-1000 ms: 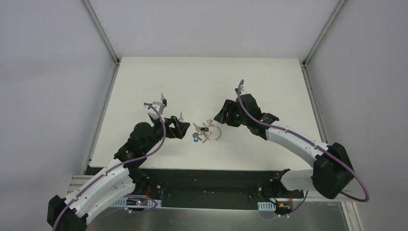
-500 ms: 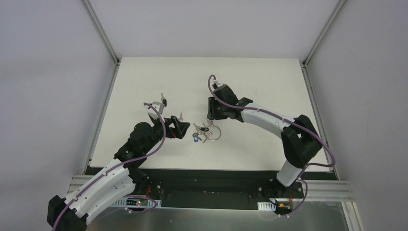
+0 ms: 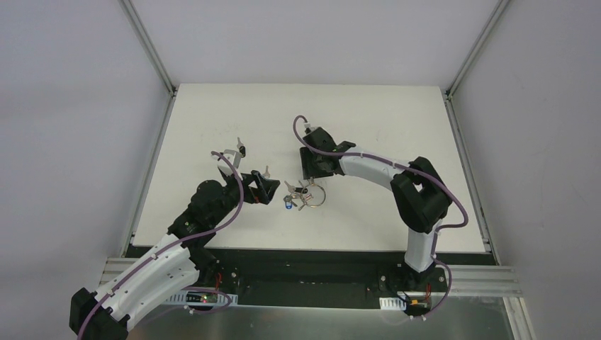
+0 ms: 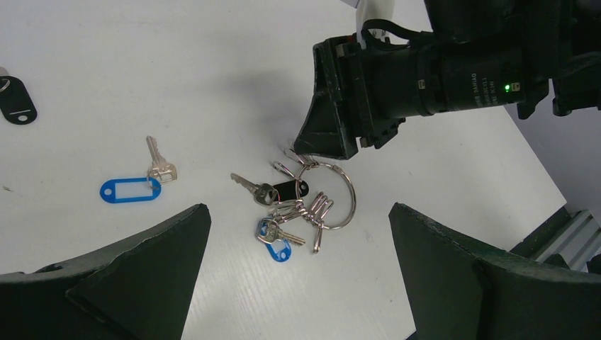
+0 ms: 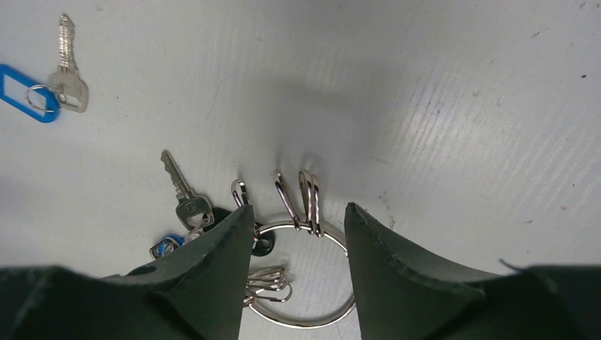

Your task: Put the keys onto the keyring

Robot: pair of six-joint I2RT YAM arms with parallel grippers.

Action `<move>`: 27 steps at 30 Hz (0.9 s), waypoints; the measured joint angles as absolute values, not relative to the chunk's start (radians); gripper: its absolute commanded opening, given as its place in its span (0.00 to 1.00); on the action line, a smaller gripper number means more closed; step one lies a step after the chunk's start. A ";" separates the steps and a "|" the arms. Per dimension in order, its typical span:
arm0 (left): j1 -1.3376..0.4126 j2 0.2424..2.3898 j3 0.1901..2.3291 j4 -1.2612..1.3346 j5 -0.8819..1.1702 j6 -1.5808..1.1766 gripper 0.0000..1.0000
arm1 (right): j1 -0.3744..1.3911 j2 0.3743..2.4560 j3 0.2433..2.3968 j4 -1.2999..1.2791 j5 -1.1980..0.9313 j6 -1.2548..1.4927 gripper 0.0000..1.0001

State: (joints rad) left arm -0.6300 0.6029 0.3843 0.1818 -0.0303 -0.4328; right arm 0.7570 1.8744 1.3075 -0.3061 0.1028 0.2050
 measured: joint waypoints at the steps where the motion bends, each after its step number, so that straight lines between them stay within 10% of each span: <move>1: -0.630 0.603 0.384 0.182 -0.030 -0.433 0.99 | 0.759 1.883 1.309 -0.308 0.105 0.204 0.53; 17: -0.630 0.606 0.384 0.182 -0.030 -0.434 0.99 | 0.795 1.982 1.375 -0.382 0.199 0.197 0.45; 27: -0.630 0.609 0.384 0.183 -0.030 -0.435 0.99 | 0.806 1.966 1.338 -0.367 0.295 0.254 0.07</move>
